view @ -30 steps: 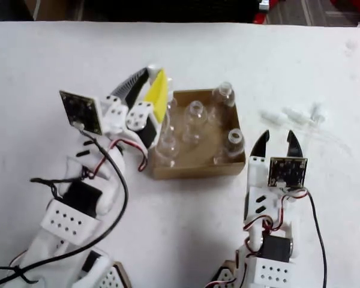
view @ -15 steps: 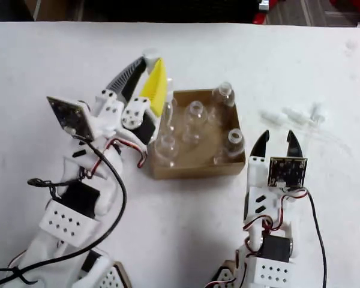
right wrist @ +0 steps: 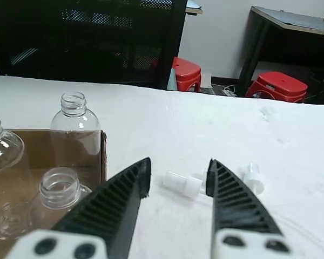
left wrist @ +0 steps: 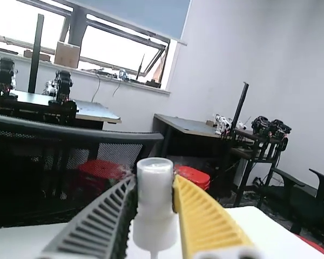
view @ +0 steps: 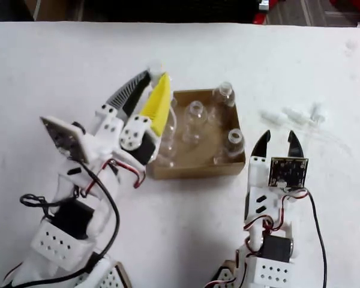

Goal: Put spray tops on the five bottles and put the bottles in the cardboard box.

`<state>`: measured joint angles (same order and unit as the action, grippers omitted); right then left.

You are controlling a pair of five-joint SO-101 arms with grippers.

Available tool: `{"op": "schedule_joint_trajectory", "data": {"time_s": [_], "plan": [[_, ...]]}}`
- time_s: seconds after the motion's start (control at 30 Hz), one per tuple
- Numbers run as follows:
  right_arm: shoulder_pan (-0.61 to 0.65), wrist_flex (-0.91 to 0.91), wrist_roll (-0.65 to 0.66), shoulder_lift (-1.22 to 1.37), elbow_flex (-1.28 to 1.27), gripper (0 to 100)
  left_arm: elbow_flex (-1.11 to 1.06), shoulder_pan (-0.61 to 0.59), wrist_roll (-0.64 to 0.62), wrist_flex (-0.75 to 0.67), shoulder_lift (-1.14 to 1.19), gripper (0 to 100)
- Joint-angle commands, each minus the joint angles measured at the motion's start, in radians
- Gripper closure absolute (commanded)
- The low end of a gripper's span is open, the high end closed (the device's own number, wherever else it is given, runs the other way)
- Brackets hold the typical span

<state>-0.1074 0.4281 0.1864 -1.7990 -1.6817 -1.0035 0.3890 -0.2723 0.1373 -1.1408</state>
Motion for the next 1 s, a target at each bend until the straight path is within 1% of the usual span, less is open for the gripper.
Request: {"op": "schedule_joint_trajectory", "data": {"time_s": [0.0, 0.2, 0.43, 0.5, 0.7, 0.97], "plan": [[-0.008, -0.024, -0.002, -0.001, -0.009, 85.0, -0.028, 0.010, 0.014, -0.015, -0.021, 98], [-0.008, -0.024, -0.002, -0.001, -0.009, 85.0, -0.144, -0.050, 0.014, -0.183, -0.021, 98], [-0.008, -0.024, -0.002, -0.001, -0.009, 85.0, -0.158, -0.045, 0.012, -0.190, -0.028, 98], [-0.008, -0.024, -0.002, -0.001, -0.009, 85.0, -0.127, -0.044, 0.008, -0.176, -0.028, 98], [-0.008, -0.024, -0.002, -0.001, -0.009, 85.0, 0.025, -0.050, 0.003, 0.003, -0.028, 98], [-0.008, -0.024, -0.002, -0.001, -0.009, 85.0, -0.002, -0.053, 0.012, -0.003, -0.021, 98]]}}
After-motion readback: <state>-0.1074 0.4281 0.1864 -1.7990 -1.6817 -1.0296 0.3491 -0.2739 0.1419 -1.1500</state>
